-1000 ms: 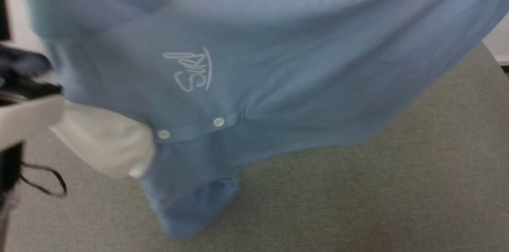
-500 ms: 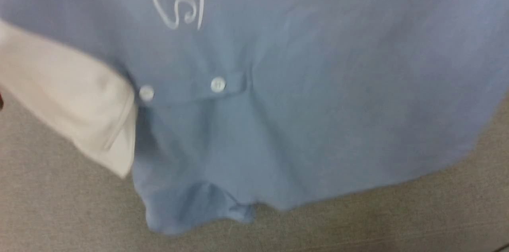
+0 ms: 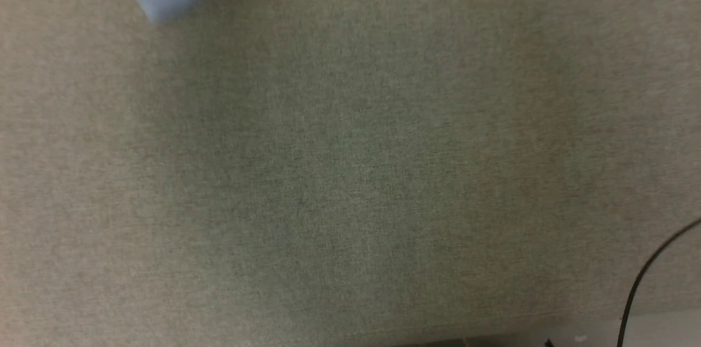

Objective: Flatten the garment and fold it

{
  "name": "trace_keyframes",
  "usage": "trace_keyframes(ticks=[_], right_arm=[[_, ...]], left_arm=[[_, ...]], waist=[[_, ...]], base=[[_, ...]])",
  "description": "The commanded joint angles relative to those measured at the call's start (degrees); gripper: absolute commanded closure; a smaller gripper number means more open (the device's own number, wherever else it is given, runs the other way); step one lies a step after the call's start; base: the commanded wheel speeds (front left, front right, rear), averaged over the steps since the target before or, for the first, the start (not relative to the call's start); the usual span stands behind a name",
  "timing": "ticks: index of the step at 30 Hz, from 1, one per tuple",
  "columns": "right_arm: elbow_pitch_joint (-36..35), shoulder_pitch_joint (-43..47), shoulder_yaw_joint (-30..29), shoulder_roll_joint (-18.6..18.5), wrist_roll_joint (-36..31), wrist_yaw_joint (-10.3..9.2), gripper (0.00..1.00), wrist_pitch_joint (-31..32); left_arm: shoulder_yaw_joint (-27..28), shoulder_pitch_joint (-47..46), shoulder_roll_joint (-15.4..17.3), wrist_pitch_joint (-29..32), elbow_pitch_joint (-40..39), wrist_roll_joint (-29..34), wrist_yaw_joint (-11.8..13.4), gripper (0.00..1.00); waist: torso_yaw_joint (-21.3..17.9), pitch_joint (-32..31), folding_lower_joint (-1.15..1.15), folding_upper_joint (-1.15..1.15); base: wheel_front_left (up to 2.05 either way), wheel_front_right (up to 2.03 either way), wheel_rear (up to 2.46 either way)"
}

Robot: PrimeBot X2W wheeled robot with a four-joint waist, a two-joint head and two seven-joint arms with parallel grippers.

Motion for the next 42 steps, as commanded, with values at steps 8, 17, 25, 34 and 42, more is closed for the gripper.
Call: trace_keyframes(ticks=[8, 17, 25, 34, 42], right_arm=[[14.0, -11.5, -0.8, 6.0, -8.4, -0.13, 1.0, -10.3], [21.2, -1.9, 4.7, 8.0, -11.6, -0.13, 1.0, -18.1], [24.5, 18.9, 5.6, 9.6, -10.2, -0.13, 1.0, -22.2], [23.0, 41.6, 8.6, 10.1, -7.7, -0.13, 1.0, -23.5], [17.1, 57.3, 7.9, 7.8, -5.9, -0.13, 1.0, -20.7]], left_arm=[[-1.1, -15.2, -3.8, -12.2, 13.7, 4.1, -1.4, 1.0], [-4.1, -1.8, -5.7, -17.5, 20.8, 3.4, -4.3, 1.0], [-7.0, 28.9, -7.2, -18.2, 18.6, 1.7, -3.7, 1.0], [-9.8, 62.3, -4.1, -14.4, 10.5, -1.0, 0.2, 1.0], [-14.0, 79.6, 0.8, -5.2, 0.3, -2.6, 0.9, 1.0]], waist=[[2.2, 9.9, -0.02, 0.0], [4.9, 7.6, -0.02, 0.0], [6.6, -1.3, -0.02, 0.0], [7.4, -13.7, -0.02, 0.0], [8.9, -21.1, -0.02, 0.0]], base=[[0.0, 0.0, 0.0], [0.0, 0.0, 0.0], [0.0, 0.0, 0.0], [0.0, 0.0, 0.0], [0.0, 0.0, 0.0]])
